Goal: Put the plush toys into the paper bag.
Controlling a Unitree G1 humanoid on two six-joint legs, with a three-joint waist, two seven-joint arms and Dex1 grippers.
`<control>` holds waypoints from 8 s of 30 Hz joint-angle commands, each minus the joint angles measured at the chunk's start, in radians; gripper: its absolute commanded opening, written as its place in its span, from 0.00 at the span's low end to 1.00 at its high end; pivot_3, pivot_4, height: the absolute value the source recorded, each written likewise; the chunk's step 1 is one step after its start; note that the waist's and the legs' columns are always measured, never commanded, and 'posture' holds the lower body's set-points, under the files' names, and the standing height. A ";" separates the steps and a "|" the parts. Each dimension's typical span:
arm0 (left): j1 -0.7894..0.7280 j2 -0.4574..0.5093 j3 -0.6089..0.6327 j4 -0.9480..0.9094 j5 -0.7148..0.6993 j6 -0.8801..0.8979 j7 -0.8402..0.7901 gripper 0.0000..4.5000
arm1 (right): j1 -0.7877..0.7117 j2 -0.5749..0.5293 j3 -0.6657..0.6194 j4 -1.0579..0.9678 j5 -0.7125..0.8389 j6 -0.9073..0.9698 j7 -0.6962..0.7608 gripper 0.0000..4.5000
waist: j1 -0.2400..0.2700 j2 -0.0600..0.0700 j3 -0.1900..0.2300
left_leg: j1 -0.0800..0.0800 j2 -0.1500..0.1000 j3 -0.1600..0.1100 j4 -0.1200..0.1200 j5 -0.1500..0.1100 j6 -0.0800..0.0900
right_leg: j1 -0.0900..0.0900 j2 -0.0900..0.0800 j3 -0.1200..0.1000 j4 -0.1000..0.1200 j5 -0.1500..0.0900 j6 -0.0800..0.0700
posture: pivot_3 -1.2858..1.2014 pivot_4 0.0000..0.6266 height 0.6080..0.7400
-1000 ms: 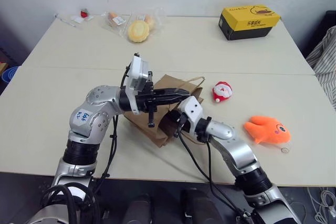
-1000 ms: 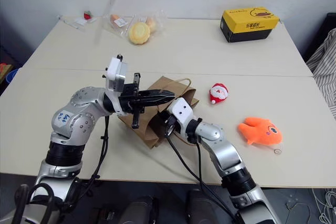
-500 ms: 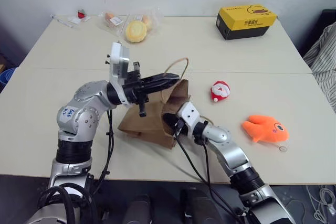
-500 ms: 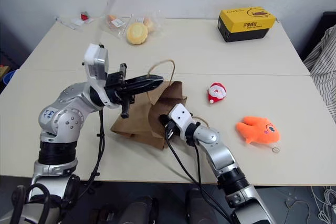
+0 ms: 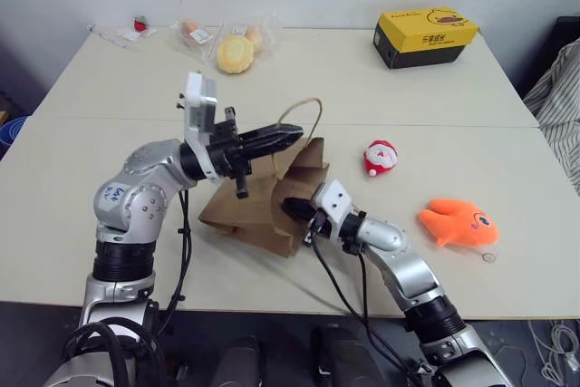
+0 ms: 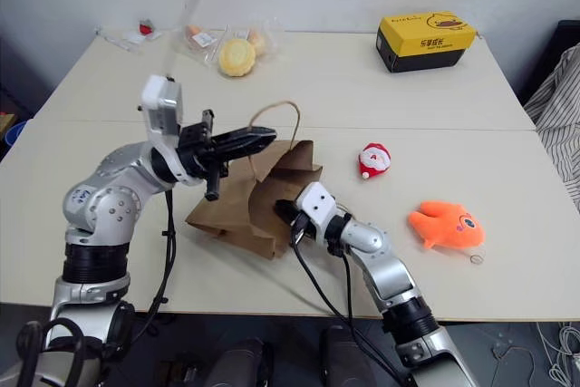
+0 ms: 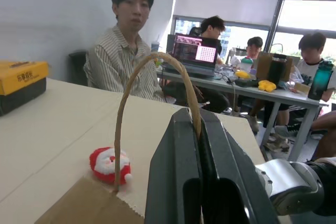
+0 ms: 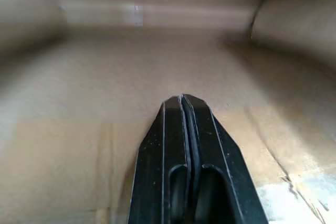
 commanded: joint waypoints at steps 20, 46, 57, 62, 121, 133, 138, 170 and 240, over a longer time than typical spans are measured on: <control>-0.019 -0.040 -0.092 0.080 0.067 -0.097 -0.107 0.00 | 0.859 -0.239 -0.840 -0.494 0.193 -0.316 0.156 0.99 | 0.036 0.000 0.000 | 0.002 -0.001 0.001 -0.001 -0.001 0.002 | 0.004 0.000 0.001 -0.005 0.000 0.001 | 0.52 0.24 1.00; -0.026 -0.042 -0.106 0.120 0.107 -0.114 -0.141 0.00 | 0.785 -0.463 -0.731 -0.242 -0.194 -0.208 0.000 0.99 | 0.026 0.001 0.000 | 0.019 0.000 0.004 -0.010 0.000 0.000 | 0.017 0.001 0.004 -0.008 -0.001 -0.001 | 0.52 0.24 1.00; -0.013 -0.016 -0.083 0.076 0.092 -0.082 -0.120 0.00 | 0.630 -0.542 -0.640 -0.104 -0.220 -0.226 0.004 0.30 | 0.025 0.001 0.000 | 0.019 0.000 0.003 -0.009 0.000 0.001 | 0.017 0.001 0.004 -0.008 -0.001 0.000 | 0.52 0.24 1.00; -0.037 0.003 -0.044 0.059 0.016 -0.011 -0.136 0.00 | 0.581 -0.555 -0.624 -0.169 -0.035 -0.420 0.152 0.01 | 0.021 0.001 0.000 | 0.019 0.000 0.004 -0.009 0.000 0.001 | 0.017 0.002 0.004 -0.008 -0.001 0.000 | 0.52 0.24 1.00; -0.034 0.050 -0.037 -0.002 -0.037 0.071 -0.139 0.00 | 0.401 -0.430 -0.570 -0.223 0.262 -0.216 0.338 0.99 | 0.029 0.001 0.001 | 0.000 -0.001 -0.002 0.002 -0.001 0.001 | 0.003 0.000 -0.001 -0.004 0.000 0.000 | 0.52 0.24 1.00; -0.039 0.177 -0.023 0.031 -0.014 0.071 -0.230 0.00 | 0.685 -0.412 -0.717 -0.139 0.045 -0.331 0.153 0.99 | 0.016 0.001 0.001 | 0.013 0.000 0.005 -0.007 -0.001 0.003 | 0.008 0.001 0.005 -0.003 0.000 0.000 | 0.52 0.24 1.00; -0.051 0.180 -0.022 0.030 -0.012 0.064 -0.223 0.00 | 0.432 -0.505 -0.569 -0.118 -0.094 -0.276 0.118 0.99 | -0.001 0.001 0.001 | 0.014 -0.001 0.007 -0.008 0.001 0.001 | 0.008 0.001 0.007 -0.003 0.000 0.000 | 0.52 0.24 1.00; -0.039 0.191 -0.001 0.004 -0.019 0.076 -0.185 0.00 | -0.476 -0.467 -0.053 0.641 -0.366 -0.340 0.287 0.00 | -0.002 0.001 0.001 | 0.000 0.000 0.004 0.001 0.002 0.000 | -0.002 0.000 0.003 0.000 0.000 0.000 | 0.52 0.24 1.00; 0.011 0.182 -0.003 -0.007 -0.066 0.114 -0.199 0.00 | -0.119 -0.444 -0.395 -0.113 0.593 1.472 0.086 0.99 | 0.000 0.002 0.001 | -0.002 0.000 -0.002 0.002 -0.001 0.002 | 0.000 -0.001 0.000 -0.003 0.000 0.001 | 0.52 0.24 1.00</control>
